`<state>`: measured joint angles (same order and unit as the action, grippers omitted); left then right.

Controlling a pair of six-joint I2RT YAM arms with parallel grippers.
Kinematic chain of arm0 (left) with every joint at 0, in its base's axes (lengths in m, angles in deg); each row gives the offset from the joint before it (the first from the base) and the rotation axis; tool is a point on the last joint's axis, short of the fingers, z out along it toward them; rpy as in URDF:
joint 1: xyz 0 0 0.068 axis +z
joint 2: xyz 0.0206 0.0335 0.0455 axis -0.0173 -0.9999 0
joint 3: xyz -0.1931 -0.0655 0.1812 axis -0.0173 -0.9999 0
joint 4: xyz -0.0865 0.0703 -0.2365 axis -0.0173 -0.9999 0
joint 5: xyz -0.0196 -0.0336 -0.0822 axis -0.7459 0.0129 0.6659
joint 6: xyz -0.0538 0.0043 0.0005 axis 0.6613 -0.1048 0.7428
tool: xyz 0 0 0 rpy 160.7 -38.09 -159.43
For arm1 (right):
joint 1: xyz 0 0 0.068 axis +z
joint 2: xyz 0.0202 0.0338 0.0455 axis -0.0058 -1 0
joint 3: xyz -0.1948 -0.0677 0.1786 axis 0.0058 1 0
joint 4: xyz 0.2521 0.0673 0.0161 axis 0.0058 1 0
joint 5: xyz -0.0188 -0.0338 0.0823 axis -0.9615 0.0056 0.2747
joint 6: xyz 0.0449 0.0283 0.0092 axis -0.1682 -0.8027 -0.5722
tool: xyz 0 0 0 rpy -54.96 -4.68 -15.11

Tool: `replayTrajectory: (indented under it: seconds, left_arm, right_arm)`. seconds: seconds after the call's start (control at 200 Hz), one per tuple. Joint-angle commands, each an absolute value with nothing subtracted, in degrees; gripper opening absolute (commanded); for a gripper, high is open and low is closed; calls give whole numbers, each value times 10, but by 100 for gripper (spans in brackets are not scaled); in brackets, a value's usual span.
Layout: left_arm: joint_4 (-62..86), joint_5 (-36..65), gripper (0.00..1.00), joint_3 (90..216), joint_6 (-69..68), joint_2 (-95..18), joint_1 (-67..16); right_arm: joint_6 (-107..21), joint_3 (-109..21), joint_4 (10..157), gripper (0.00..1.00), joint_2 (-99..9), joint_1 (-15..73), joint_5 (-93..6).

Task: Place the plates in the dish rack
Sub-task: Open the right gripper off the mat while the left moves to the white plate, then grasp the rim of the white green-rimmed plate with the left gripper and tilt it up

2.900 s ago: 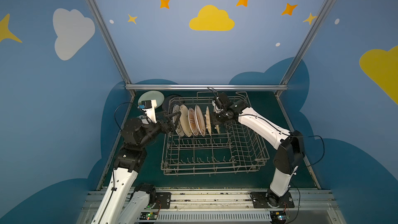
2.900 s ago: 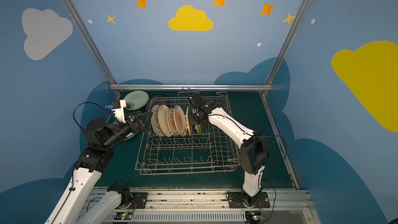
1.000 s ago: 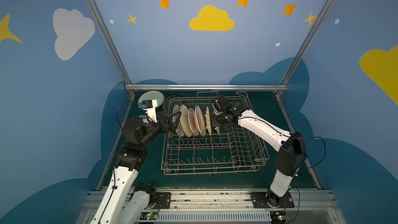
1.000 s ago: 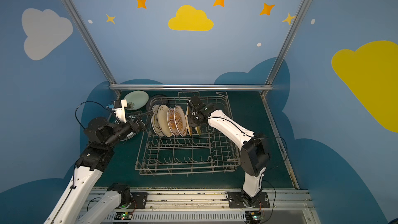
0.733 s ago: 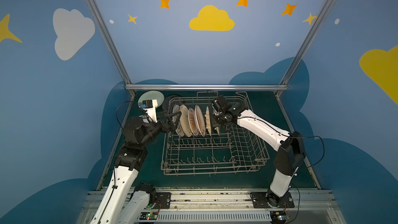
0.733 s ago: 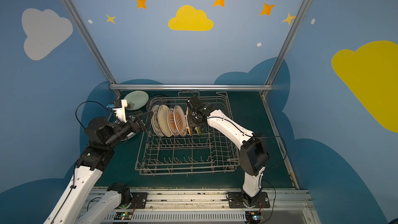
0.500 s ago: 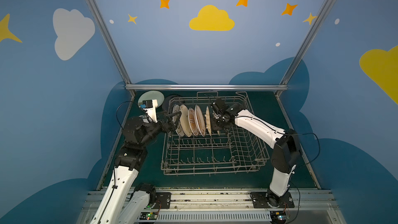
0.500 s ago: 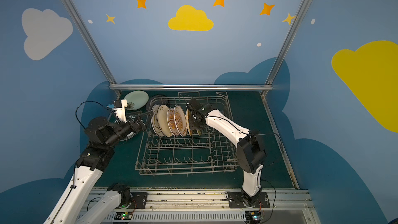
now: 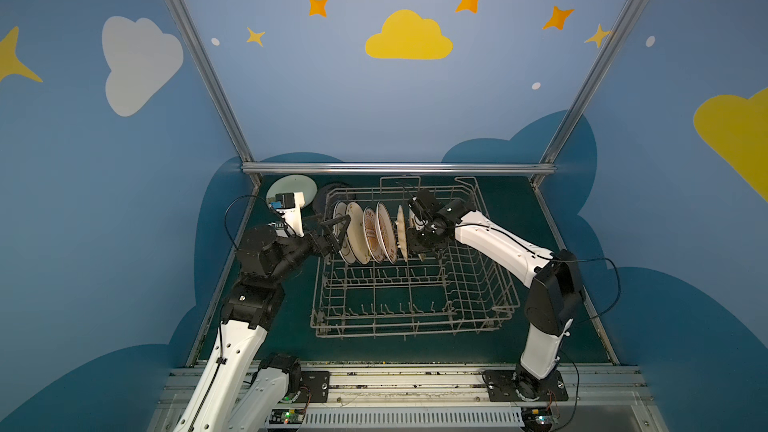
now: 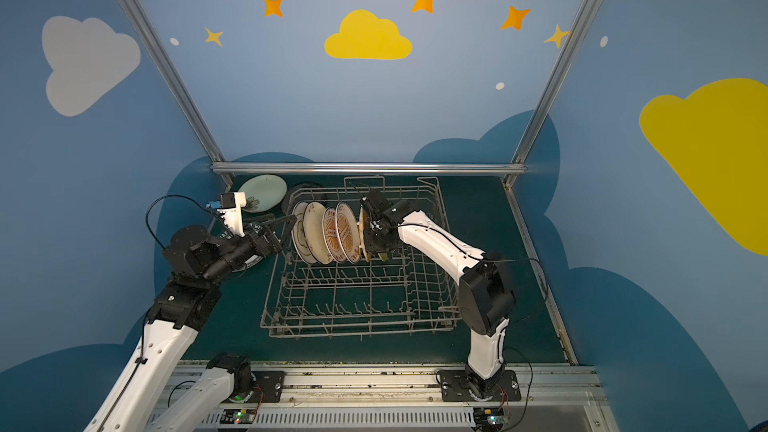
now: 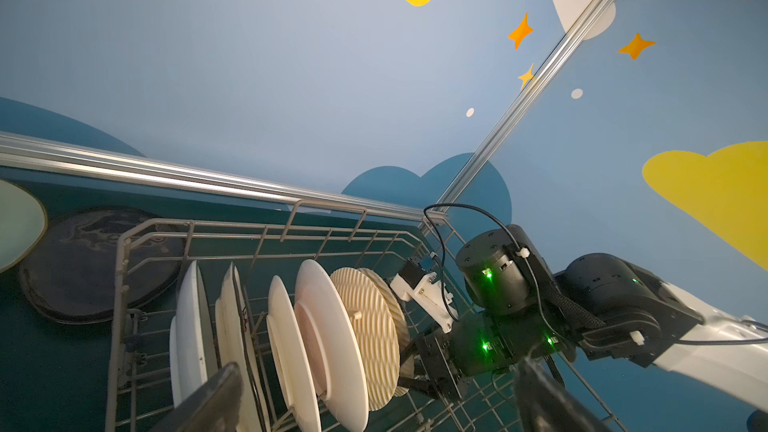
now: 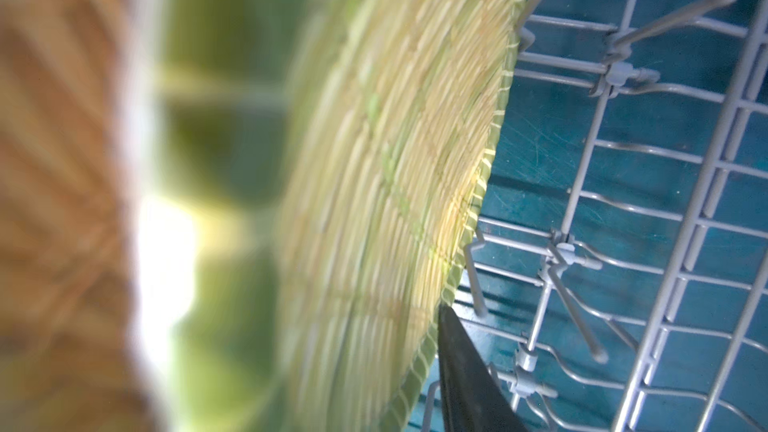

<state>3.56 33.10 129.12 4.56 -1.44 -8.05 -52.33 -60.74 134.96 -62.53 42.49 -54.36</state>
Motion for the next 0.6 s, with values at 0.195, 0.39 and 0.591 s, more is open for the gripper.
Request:
replayTrajectory:
  seconds: [0.195,0.39,0.591]
  left_arm:
    - [34,331,100,1290,38,-9,-82]
    - [30,326,100,1290,34,-10,-82]
    - [7,287,100,1296,26,-12,-93]
  right_arm:
    - [-533,-611,1355,37,-557,410,-496]
    - [-539,-601,1356,38,-519,390,-476]
    - [-530,-591,1351,40,-467,375,-484]
